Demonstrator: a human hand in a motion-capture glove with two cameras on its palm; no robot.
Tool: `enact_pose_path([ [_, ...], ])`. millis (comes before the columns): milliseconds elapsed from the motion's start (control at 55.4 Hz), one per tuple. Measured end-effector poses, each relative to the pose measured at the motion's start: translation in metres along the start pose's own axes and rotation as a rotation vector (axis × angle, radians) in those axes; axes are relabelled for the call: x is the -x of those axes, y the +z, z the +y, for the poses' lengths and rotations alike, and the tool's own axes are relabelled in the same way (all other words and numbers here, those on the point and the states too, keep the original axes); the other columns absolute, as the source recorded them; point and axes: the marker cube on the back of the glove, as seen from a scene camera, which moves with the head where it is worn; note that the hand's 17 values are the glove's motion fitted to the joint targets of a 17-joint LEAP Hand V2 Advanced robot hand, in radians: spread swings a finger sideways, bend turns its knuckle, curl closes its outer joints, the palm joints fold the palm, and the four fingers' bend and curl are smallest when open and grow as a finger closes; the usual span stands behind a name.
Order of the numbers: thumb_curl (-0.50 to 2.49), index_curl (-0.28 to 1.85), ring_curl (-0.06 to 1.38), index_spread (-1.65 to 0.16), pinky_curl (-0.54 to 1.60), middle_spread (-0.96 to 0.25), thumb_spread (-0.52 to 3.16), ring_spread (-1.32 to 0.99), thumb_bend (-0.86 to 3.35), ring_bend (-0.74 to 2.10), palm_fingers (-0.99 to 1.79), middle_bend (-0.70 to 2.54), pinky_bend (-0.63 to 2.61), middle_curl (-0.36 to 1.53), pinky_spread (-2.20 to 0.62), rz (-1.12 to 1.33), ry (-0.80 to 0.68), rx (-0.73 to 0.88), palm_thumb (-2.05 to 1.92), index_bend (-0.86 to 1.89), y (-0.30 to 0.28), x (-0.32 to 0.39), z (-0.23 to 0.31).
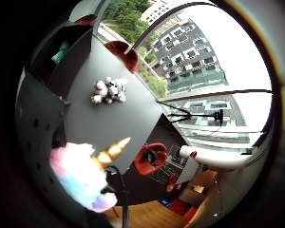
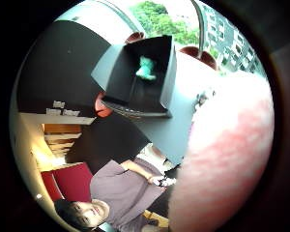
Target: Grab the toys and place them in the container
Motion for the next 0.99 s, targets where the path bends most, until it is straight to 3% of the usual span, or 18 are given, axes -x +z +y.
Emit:
enact_pose_path([
  [126, 0.91, 0.74, 0.77, -0.13, 0.53, -0.17, 0.44, -0.43, 0.06, 1.15, 1.05, 1.16, 0.96, 0.78, -0.36, -0.091, -0.075, -0.083, 0.54, 1.16, -0.06, 0.053, -0.028],
  [235, 0.94, 0.75, 0.77, -0.12, 0.54, -0.16, 0.42, -0.42, 0.04, 1.15, 1.04, 1.17, 0.96, 0.8, -0.36, -0.102, -0.134, -0.119, 0.54, 1.16, -0.077, 0.084, -0.06],
  [397, 0.99, 0.76, 0.78, -0.12, 0.55, -0.16, 0.39, -0.42, 0.03, 1.14, 1.02, 1.15, 0.97, 0.81, -0.36, -0.113, -0.135, -0.103, 0.54, 1.15, -0.068, 0.139, -0.106],
  [487, 1.01, 0.78, 0.79, -0.12, 0.56, -0.16, 0.41, -0.42, 0.02, 1.15, 0.96, 1.11, 0.99, 0.82, -0.37, -0.165, -0.026, -0.076, 0.54, 1.13, -0.062, 0.172, -0.129],
  [506, 1.02, 0.78, 0.79, -0.12, 0.56, -0.17, 0.41, -0.42, 0.01, 1.14, 0.96, 1.11, 0.99, 0.82, -0.37, -0.151, -0.048, -0.071, 0.54, 1.12, -0.058, 0.176, -0.132],
  [524, 1.02, 0.77, 0.79, -0.12, 0.59, -0.21, 0.48, -0.43, 0.05, 1.14, 0.73, 0.93, 1.08, 0.78, -0.37, -0.123, -0.093, -0.065, 0.58, 1.08, -0.053, 0.179, -0.134],
  [560, 1.02, 0.81, 0.81, -0.12, 0.62, -0.23, 0.52, -0.42, 0.05, 1.17, 0.69, 0.89, 1.13, 0.79, -0.37, -0.072, -0.17, -0.046, 0.58, 1.09, -0.041, 0.186, -0.138],
  [596, 1.02, 0.81, 0.8, -0.13, 0.59, -0.22, 0.5, -0.42, 0.01, 1.16, 0.85, 1.02, 1.09, 0.82, -0.36, -0.058, -0.182, -0.02, 0.54, 1.1, -0.033, 0.195, -0.143],
  [650, 1.03, 0.77, 0.77, -0.14, 0.57, -0.22, 0.53, -0.42, 0.0, 1.13, 0.8, 1.0, 1.07, 0.81, -0.36, -0.09, -0.093, 0.015, 0.53, 1.04, -0.025, 0.211, -0.152],
  [668, 1.02, 0.77, 0.77, -0.14, 0.57, -0.22, 0.55, -0.42, -0.01, 1.13, 0.74, 0.98, 1.06, 0.81, -0.35, -0.108, -0.054, 0.031, 0.53, 1.0, -0.023, 0.214, -0.155],
  [686, 1.02, 0.78, 0.79, -0.13, 0.6, -0.23, 0.63, -0.42, 0.02, 1.18, 0.46, 0.69, 1.15, 0.74, -0.35, -0.115, -0.038, 0.05, 0.56, 0.99, -0.02, 0.215, -0.156],
  [722, 1.0, 0.82, 0.81, -0.13, 0.61, -0.22, 0.7, -0.41, 0.0, 1.24, 0.38, 0.57, 1.17, 0.73, -0.35, -0.073, -0.076, 0.097, 0.53, 0.99, -0.011, 0.209, -0.152],
  [740, 0.99, 0.79, 0.79, -0.14, 0.57, -0.23, 0.72, -0.41, -0.02, 1.18, 0.44, 0.81, 1.08, 0.79, -0.34, -0.04, -0.098, 0.125, 0.5, 0.89, -0.007, 0.205, -0.15],
  [776, 0.96, 0.77, 0.77, -0.14, 0.56, -0.23, 0.8, -0.41, -0.02, 1.16, 0.38, 0.81, 1.06, 0.76, -0.32, 0.006, -0.129, 0.185, 0.46, 0.81, -0.001, 0.206, -0.148],
  [794, 0.93, 0.74, 0.75, -0.15, 0.54, -0.23, 0.89, -0.41, -0.04, 1.11, 0.22, 0.78, 1.03, 0.75, -0.3, 0.017, -0.144, 0.212, 0.4, 0.76, 0.0, 0.211, -0.148],
  [830, 0.85, 0.69, 0.74, -0.15, 0.6, -0.19, 0.97, -0.34, -0.1, 0.94, -0.38, 0.56, 1.18, 0.69, -0.21, 0.038, -0.151, 0.256, 0.27, 0.52, 0.0, 0.224, -0.149],
  [867, 0.8, 0.63, 0.69, -0.15, 0.58, -0.12, 1.02, -0.26, -0.09, 0.76, -0.59, 0.41, 1.26, 0.63, -0.16, 0.057, -0.137, 0.275, 0.2, 0.32, -0.001, 0.23, -0.15],
  [993, 0.66, 0.4, 0.53, -0.13, 0.52, 0.02, 1.1, -0.1, -0.06, 0.37, -0.54, 0.1, 1.22, 0.49, -0.03, 0.029, -0.159, 0.243, 0.04, 0.03, -0.003, 0.2, -0.141],
])
